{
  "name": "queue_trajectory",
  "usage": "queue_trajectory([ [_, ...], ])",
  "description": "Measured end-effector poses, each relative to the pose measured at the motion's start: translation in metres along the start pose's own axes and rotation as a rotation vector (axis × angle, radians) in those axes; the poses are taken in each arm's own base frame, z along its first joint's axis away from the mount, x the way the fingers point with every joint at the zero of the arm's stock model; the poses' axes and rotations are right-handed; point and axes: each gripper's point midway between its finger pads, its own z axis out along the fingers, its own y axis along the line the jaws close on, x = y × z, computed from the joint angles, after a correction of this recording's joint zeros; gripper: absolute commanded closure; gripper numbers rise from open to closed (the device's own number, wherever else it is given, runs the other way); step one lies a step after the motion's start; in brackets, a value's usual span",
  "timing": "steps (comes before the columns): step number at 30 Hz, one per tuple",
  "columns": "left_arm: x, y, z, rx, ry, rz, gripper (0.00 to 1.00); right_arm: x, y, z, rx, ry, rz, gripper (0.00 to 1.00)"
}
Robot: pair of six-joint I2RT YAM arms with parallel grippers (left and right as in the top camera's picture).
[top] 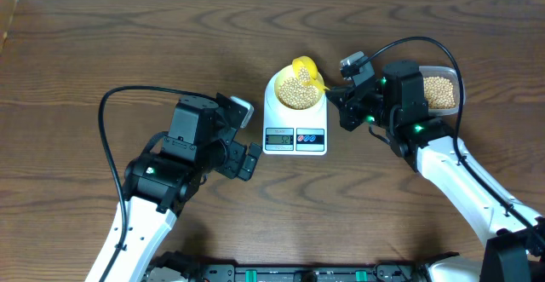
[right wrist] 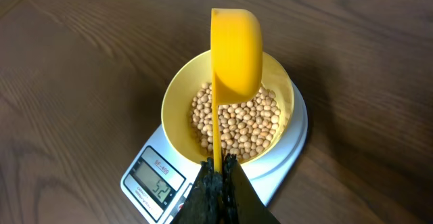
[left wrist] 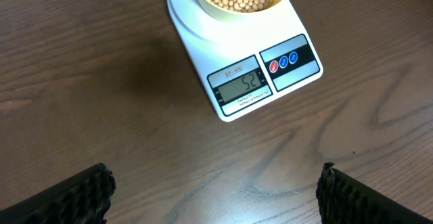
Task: Scoop item into bowl and weigh 50g on scale
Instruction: 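Tip the scoop and pour soybeans into the yellow bowl, then return the empty scoop to the soybean tub with the right gripper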
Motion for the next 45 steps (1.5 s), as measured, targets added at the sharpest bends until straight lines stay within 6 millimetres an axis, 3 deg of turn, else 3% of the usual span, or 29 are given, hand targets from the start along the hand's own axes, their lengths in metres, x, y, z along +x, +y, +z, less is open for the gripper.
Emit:
queue_trajectory([
  [11, 0.000, 0.000, 0.000, 0.000, 0.000, 0.000, 0.02, -0.001, 0.000, 0.000, 0.000, -0.002, 0.003, 0.99],
  [15, 0.000, 0.000, 0.000, 0.000, 0.000, 0.000, 0.02, -0.012, 0.000, 0.000, -0.001, -0.049, 0.053, 0.99],
  [21, 0.000, 0.000, 0.000, 0.000, 0.000, 0.000, 0.02, -0.032, -0.002, -0.003, -0.012, -0.125, 0.205, 0.99],
  [30, 0.000, 0.000, 0.000, 0.000, 0.000, 0.000, 0.02, -0.036, -0.029, -0.017, -0.009, -0.157, 0.505, 0.99],
  [38, 0.000, 0.000, 0.000, 0.000, 0.000, 0.000, 0.02, -0.045, -0.044, -0.056, 0.013, -0.200, 0.614, 0.99],
  [45, 0.000, 0.000, 0.000, 0.000, 0.000, 0.000, 0.02, -0.017, -0.081, -0.104, 0.176, -0.180, 0.783, 0.98],
])
